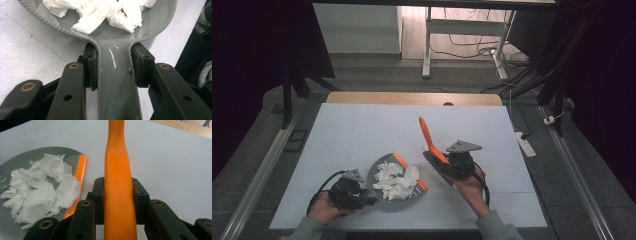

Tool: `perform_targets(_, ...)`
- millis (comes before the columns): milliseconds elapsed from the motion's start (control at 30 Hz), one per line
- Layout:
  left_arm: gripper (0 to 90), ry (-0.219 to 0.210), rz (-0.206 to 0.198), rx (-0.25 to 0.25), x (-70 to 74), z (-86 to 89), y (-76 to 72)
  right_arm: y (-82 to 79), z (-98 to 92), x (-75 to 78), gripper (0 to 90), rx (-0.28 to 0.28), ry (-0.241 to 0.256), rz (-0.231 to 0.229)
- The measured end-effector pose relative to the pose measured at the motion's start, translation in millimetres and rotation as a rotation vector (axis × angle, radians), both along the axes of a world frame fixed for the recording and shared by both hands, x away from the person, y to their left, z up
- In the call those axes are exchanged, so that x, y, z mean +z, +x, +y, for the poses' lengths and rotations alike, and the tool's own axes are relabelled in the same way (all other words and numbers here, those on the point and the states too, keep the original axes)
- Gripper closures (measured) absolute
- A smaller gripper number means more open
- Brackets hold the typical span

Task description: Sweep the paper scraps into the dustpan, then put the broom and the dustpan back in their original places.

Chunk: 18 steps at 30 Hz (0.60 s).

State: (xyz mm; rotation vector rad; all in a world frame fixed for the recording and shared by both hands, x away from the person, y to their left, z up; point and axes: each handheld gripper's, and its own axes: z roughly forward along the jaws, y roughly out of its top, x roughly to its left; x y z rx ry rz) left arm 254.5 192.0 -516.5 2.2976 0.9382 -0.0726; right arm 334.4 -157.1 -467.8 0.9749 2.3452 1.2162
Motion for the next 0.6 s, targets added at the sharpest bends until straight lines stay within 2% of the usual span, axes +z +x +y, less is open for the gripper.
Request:
perform_targets(100, 61.8, -0.006, -0.01, 0.011, 1.0, 1.4, -0.4, -2.2, -5.1, 2.5, 70.4, 0.004, 0.02, 0.004)
perform_targets(300, 61.8, -0.029, -0.025, 0.051, 3.3, 4.2, -1.4, -6.7, -15.5, 6.6, 70.4, 0.013, 0.028, -0.009)
perform_targets(600, 61.8, -0.058, -0.036, 0.111, 6.9, 5.8, -3.0, -7.5, -31.1, 5.8, 70.4, 0.01, 0.061, 0.015)
